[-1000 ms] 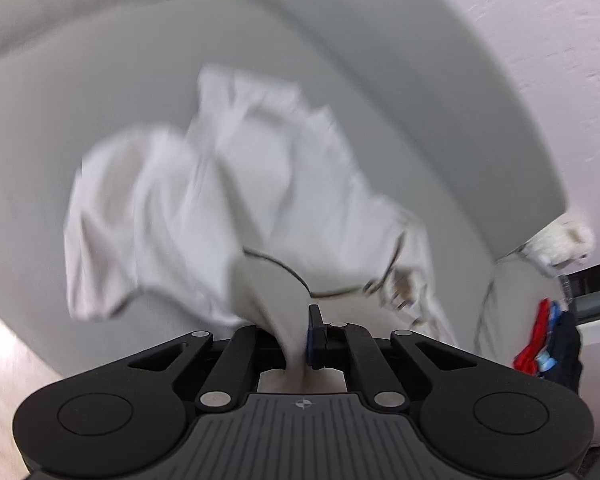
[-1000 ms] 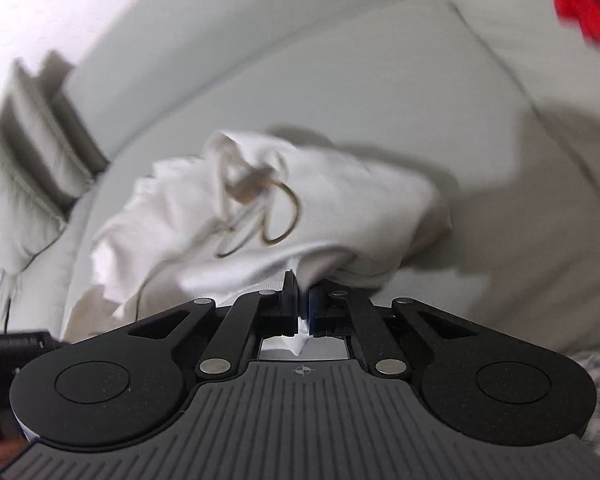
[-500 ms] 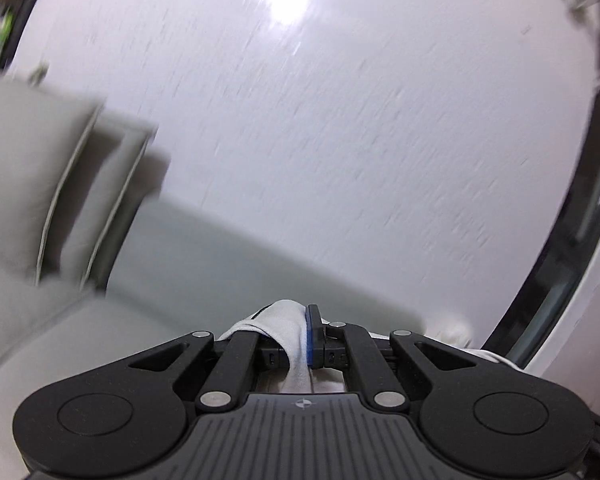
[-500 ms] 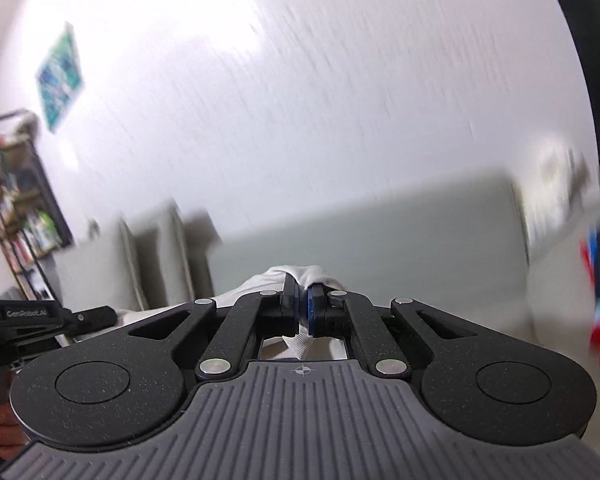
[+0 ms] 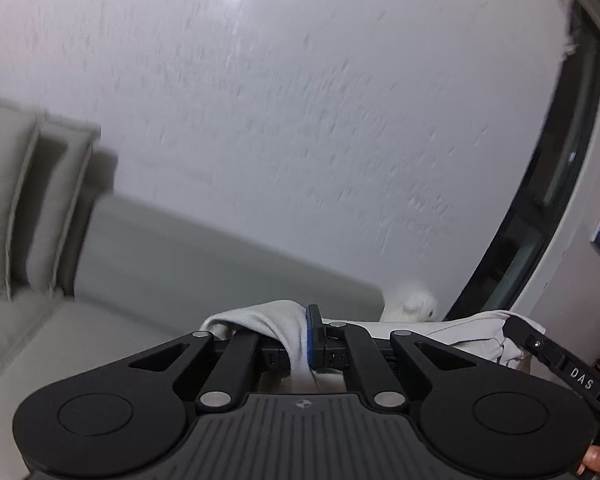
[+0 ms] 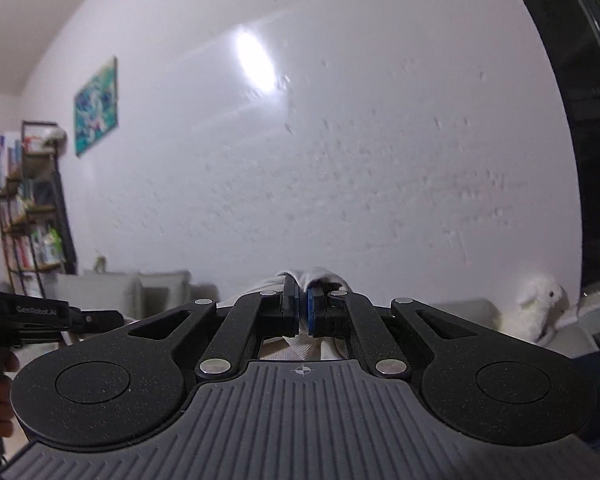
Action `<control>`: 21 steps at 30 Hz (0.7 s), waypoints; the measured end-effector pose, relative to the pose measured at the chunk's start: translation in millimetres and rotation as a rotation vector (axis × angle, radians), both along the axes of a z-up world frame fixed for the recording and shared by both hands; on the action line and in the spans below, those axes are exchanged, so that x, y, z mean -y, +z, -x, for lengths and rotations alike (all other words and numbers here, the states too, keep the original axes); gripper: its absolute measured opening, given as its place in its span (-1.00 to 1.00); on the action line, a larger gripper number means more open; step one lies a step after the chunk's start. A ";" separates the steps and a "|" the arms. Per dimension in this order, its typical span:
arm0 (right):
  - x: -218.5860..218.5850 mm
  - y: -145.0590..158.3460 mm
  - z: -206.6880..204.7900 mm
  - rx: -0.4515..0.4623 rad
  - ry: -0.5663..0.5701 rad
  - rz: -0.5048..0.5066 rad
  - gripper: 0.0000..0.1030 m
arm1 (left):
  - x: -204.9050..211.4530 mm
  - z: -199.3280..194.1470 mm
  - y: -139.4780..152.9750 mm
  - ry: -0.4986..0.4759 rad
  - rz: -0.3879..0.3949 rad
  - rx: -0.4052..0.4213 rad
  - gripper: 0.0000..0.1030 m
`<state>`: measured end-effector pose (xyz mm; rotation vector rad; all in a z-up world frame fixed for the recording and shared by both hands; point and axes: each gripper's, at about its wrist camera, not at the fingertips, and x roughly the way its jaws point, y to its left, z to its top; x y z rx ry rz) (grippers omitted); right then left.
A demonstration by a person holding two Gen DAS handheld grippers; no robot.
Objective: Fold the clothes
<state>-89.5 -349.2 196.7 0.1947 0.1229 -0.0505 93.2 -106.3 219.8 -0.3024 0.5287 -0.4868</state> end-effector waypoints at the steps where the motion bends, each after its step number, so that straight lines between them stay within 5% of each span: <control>1: 7.1 -9.9 -19.4 -0.037 -0.014 -0.003 -0.94 | 6.5 -18.9 -7.4 -0.003 -0.012 -0.016 -0.94; 5: 30.9 -22.4 -82.9 -0.092 -0.075 0.018 -0.94 | 35.4 -70.3 8.3 -0.007 -0.034 0.038 -0.94; 10: 24.9 38.3 -92.9 0.094 -0.140 0.194 -0.94 | 50.6 -73.0 60.1 -0.025 -0.014 0.207 -0.94; 13: 13.1 55.5 -82.8 0.166 -0.158 0.291 -0.94 | 52.9 -55.1 54.5 -0.059 -0.057 0.192 -0.92; 16: 2.6 31.0 -71.8 0.112 -0.149 0.333 -0.94 | 56.0 -42.8 3.1 -0.099 -0.157 0.067 -0.92; 19: -2.5 -31.2 -64.2 -0.062 -0.110 0.308 -0.94 | 57.5 -32.3 -90.6 -0.119 -0.275 -0.173 -0.91; 21: -3.6 -98.8 -65.0 -0.262 -0.084 0.266 -0.94 | 61.6 -24.8 -158.8 -0.129 -0.362 -0.330 -0.90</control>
